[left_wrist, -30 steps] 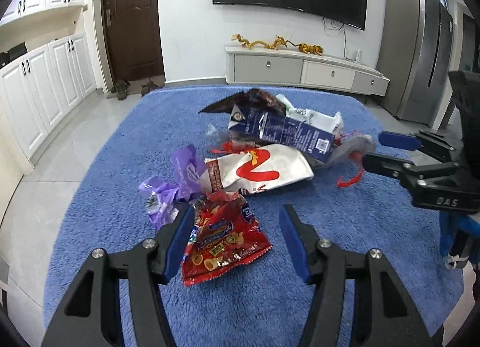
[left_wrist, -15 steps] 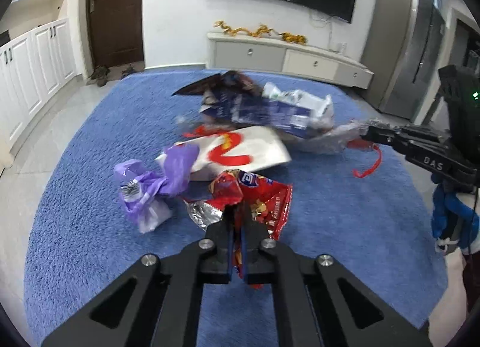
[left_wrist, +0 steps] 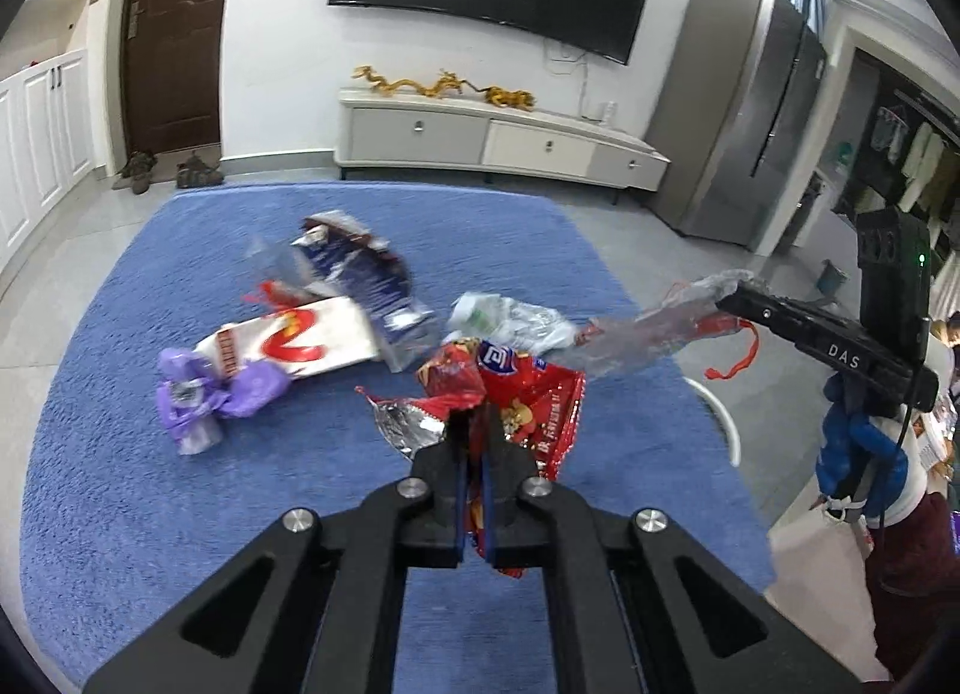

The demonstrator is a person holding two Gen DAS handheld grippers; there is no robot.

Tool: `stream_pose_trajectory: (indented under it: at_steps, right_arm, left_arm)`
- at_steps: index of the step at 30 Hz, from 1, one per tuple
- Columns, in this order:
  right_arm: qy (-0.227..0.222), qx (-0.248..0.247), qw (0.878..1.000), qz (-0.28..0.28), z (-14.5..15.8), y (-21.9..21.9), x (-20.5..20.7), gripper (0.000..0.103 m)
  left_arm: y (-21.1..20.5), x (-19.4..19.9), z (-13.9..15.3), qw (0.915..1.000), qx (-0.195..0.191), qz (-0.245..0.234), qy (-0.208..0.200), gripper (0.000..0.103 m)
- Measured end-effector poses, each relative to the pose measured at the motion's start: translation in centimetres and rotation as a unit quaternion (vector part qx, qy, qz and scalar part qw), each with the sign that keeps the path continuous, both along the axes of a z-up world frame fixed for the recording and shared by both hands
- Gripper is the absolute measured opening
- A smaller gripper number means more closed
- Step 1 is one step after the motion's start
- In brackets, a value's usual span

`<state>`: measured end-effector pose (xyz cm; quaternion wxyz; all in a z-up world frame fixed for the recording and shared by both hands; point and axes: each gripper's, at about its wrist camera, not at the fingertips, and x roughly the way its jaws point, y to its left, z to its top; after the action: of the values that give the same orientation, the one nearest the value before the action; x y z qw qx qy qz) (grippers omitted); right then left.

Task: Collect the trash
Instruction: 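Drop the red chip bag and clear bag into the bin from both grippers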

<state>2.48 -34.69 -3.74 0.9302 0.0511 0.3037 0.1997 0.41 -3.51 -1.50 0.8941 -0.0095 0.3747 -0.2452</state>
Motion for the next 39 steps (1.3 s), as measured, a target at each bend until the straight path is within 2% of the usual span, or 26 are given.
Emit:
stream_pose_trajectory:
  at_steps: [7, 12, 16, 23, 28, 33, 35, 37, 39]
  right_arm:
    - [-0.035, 0.022, 0.999, -0.035, 1.6, -5.1, -3.5, 0.003]
    - [-0.030, 0.030, 0.995, -0.089, 0.3, -10.5, -4.8, 0.003]
    - [-0.008, 0.036, 0.989, -0.141, -2.0, -14.9, -5.8, 0.003]
    - [0.057, 0.037, 0.971, -0.230, -8.1, -22.2, -6.2, 0.004]
    - [0.101, 0.039, 0.957, -0.269, -12.7, -25.5, -5.0, 0.007]
    - [0.139, 0.050, 0.942, -0.301, -17.3, -28.2, -3.5, 0.007]
    - [0.150, 0.051, 0.936, -0.314, -18.6, -29.2, -3.4, 0.015]
    - [0.159, 0.058, 0.931, -0.323, -19.8, -29.9, -3.3, 0.044]
    - [0.163, 0.058, 0.928, -0.330, -20.2, -30.2, -3.6, 0.048]
  left_arm:
    - [-5.0, -1.1, 1.9, 0.9988, 0.025, -0.038, -0.017, 0.003]
    - [-10.8, -0.7, 1.2, 0.9955, 0.045, -0.083, -0.007, 0.003]
    - [-16.4, -0.3, -0.1, 0.9907, 0.052, -0.125, 0.005, 0.003]
    - [-28.1, 1.5, -3.0, 0.9764, 0.062, -0.203, 0.041, 0.003]
    - [-34.9, 3.8, -6.1, 0.9714, 0.060, -0.217, 0.076, 0.004]
    - [-39.4, 5.1, -8.7, 0.9685, 0.069, -0.220, 0.094, 0.005]
    - [-40.9, 5.3, -9.7, 0.9675, 0.079, -0.221, 0.095, 0.006]
    - [-42.1, 5.6, -10.4, 0.9658, 0.081, -0.222, 0.106, 0.006]
    - [-43.1, 5.8, -11.0, 0.9633, 0.085, -0.225, 0.118, 0.008]
